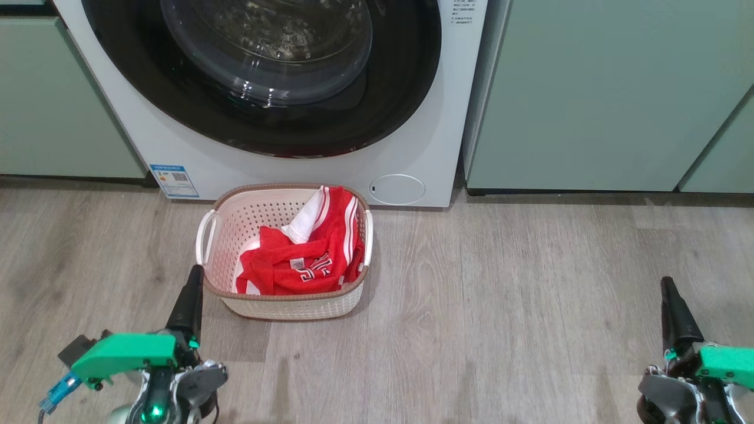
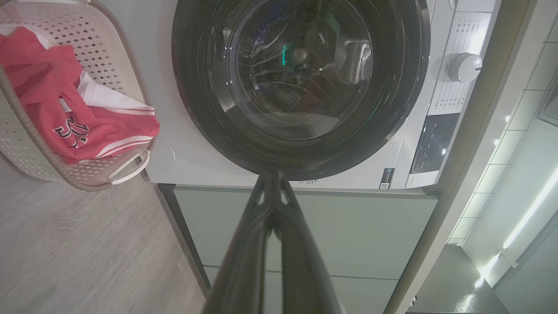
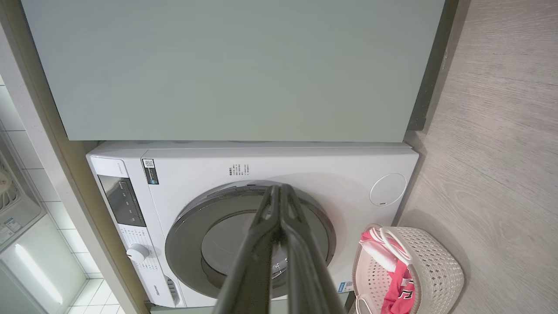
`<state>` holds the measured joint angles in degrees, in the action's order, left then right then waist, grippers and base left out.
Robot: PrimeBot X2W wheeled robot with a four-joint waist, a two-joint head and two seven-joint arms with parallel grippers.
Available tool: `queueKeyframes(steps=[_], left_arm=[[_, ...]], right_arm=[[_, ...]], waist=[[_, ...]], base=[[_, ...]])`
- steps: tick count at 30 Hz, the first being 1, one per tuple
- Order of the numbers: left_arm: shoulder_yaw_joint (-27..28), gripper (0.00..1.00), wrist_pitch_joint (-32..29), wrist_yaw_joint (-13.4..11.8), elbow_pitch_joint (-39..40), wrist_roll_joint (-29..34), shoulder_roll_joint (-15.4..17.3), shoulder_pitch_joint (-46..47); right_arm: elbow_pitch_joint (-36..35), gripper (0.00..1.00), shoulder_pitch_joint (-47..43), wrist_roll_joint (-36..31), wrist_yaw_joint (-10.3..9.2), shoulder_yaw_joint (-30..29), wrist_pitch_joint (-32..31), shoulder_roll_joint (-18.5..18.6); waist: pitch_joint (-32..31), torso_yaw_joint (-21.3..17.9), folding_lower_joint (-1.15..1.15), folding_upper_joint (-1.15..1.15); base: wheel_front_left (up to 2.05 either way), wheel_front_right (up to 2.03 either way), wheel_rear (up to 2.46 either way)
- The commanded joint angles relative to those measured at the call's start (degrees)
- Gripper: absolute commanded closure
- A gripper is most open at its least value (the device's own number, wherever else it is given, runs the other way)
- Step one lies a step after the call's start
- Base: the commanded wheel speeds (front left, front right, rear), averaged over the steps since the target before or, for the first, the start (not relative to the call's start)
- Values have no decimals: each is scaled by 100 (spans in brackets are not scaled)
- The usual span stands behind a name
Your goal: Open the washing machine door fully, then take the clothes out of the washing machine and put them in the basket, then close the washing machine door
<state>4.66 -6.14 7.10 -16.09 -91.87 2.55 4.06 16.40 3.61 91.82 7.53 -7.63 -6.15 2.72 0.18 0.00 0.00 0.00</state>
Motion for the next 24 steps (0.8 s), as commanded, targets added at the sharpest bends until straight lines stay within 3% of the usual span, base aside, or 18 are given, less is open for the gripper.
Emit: queueKeyframes(steps=[1,24], left_arm=[[187,100,-36,39,206,-28,32,213],[186,100,-36,39,206,-29,32,213]], right_arm=[[-237,100,257,34,-4,110,-35,16],[-237,100,257,34,-4,110,-34,16]], waist=[[0,0,0,0],[0,0,0,0]], base=[[0,0,0],[0,0,0]])
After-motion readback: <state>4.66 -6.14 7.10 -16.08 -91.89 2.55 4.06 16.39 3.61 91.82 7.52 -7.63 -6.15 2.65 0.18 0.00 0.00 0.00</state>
